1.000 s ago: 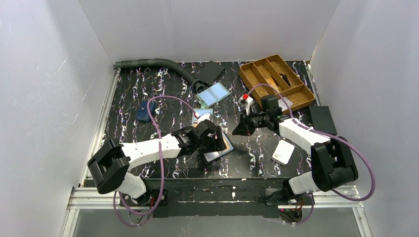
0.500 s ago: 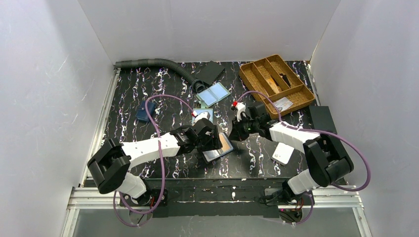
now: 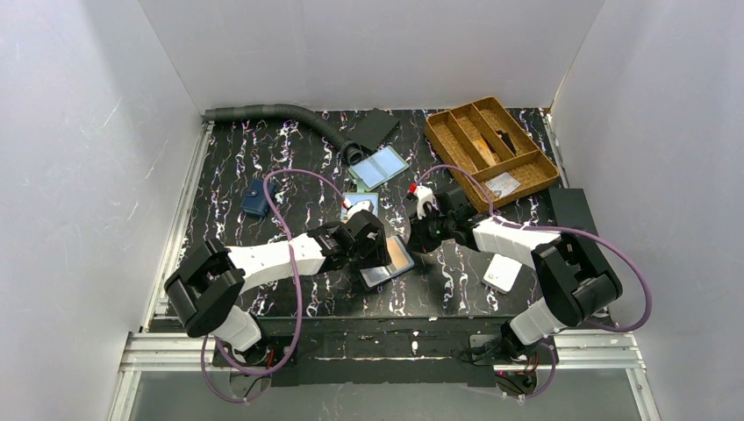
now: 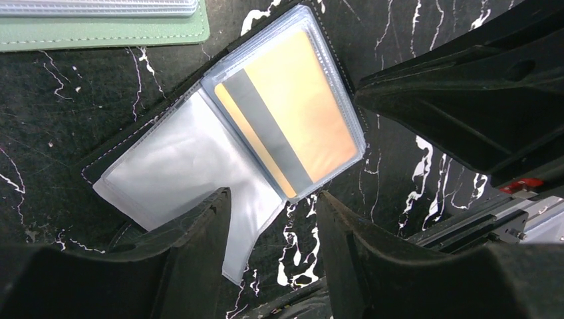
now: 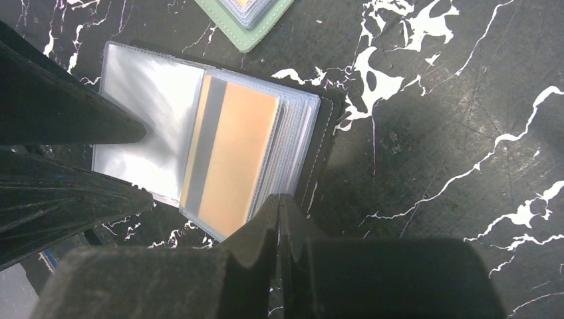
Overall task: Take the credit cards out of the card holder
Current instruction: Remove the credit card from the card holder.
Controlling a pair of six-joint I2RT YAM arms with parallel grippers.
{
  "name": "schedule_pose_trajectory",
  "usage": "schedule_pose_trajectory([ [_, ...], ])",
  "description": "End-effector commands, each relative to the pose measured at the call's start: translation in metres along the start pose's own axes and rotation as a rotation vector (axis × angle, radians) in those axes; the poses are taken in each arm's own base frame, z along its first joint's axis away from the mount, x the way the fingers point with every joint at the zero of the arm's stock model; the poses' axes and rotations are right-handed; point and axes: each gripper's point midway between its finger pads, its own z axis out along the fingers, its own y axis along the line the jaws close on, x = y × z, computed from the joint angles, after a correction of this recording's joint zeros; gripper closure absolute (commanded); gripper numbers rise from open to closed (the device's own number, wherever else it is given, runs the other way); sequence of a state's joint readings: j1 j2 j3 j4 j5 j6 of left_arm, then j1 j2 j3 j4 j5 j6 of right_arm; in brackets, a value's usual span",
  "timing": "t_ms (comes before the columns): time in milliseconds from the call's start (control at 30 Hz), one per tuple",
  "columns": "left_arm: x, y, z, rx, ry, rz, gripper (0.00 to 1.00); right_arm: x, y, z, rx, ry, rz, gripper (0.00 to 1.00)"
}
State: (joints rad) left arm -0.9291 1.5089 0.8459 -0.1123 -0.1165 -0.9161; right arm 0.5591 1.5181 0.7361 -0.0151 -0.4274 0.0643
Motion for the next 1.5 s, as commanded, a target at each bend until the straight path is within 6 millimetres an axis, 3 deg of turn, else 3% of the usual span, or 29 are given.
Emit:
schedule_pose_trajectory([
  [0,-0.006,-0.002,0.0,-0.003,-0.01,0.01,0.52,-0.013,0.002,0.003,-0.001,-0.033,-0.026,0.9],
  [767,0.003,-0.003,0.012,0.054,0.03,-0.017,0.51,-0.01,0.017,0.006,-0.085,-0.013,-0.018,0.91],
  [1000,0.0,-0.013,0.01,0.139,0.045,-0.044,0.46,-0.008,0.02,0.007,-0.102,-0.007,-0.015,0.91],
  [1167,-0.002,-0.014,0.01,0.143,0.047,-0.059,0.34,-0.008,0.021,0.007,-0.106,-0.004,-0.015,0.92],
  [1467,-0.011,-0.021,0.014,0.123,0.047,-0.072,0.29,-0.007,0.022,0.008,-0.109,-0.001,-0.019,0.92],
])
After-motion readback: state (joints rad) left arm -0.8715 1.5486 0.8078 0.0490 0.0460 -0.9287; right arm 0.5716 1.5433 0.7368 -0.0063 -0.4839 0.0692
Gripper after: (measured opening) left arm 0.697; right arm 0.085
